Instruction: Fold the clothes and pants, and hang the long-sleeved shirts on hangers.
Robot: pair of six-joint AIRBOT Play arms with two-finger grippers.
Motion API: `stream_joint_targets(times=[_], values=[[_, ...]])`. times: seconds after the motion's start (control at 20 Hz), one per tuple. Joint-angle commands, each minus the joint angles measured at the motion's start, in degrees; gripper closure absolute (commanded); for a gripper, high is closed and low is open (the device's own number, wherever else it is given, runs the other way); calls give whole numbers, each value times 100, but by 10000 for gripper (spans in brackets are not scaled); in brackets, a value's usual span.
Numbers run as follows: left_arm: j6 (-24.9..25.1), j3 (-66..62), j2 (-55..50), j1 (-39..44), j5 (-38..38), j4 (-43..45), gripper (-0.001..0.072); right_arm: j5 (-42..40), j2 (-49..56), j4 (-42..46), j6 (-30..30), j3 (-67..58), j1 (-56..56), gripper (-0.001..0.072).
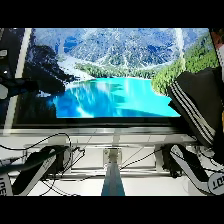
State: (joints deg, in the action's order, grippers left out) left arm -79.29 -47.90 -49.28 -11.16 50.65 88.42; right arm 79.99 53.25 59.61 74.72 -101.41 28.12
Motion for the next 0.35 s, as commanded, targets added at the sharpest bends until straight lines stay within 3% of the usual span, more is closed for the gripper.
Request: stream_joint_targets(times=[0.0, 0.3], values=[[2, -7, 4, -4, -2, 0, 610, 369, 216, 2046, -520, 4, -892, 679], [0, -7, 4, -4, 0, 0, 610, 511, 629, 2044, -487, 4, -925, 678]])
